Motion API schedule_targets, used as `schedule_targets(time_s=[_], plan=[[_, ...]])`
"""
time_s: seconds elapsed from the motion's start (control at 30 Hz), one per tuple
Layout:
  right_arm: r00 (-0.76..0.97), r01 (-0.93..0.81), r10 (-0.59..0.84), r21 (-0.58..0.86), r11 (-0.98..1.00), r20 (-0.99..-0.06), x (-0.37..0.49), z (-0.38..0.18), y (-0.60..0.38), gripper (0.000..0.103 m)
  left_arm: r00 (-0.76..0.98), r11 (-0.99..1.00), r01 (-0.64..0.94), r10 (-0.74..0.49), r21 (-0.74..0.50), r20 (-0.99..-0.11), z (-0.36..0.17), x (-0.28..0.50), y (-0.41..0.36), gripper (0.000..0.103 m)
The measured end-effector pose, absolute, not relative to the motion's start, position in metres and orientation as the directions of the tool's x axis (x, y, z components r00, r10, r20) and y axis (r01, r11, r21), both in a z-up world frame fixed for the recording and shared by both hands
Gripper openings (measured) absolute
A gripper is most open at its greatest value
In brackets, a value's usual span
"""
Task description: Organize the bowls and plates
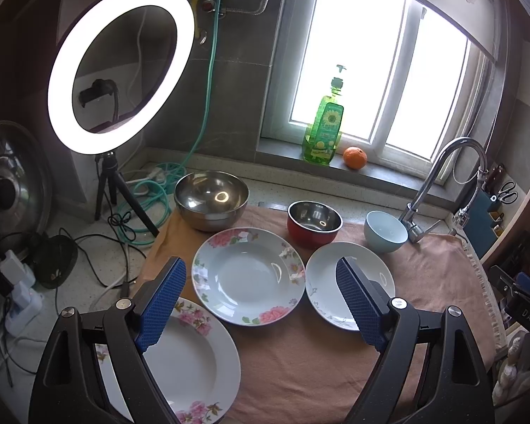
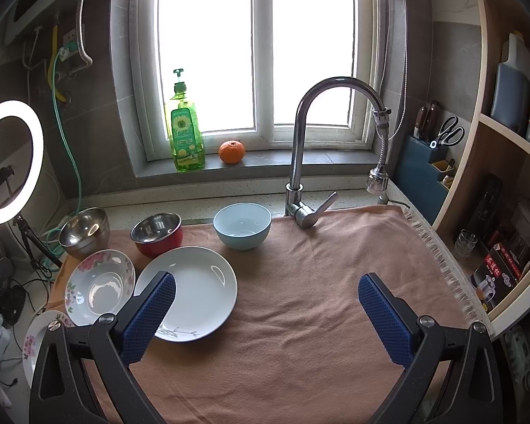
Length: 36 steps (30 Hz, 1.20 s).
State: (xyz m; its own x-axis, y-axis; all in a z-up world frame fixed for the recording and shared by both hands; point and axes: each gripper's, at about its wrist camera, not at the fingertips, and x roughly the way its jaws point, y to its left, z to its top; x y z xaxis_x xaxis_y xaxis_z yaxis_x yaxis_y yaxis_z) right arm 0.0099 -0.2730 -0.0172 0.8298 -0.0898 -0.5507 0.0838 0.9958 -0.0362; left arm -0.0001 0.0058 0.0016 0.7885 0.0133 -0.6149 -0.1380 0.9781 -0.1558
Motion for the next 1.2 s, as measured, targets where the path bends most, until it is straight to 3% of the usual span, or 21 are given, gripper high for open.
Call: schedule_targets(time_s=[1.2], plan=[[0.817, 0.072, -0.083, -0.043, 0.997, -0.571, 0.013, -0.029, -0.271, 0.102, 0.779, 0.977, -0.149, 0.021, -0.153, -0.626, -0.001, -0.001, 0.005, 0.087]])
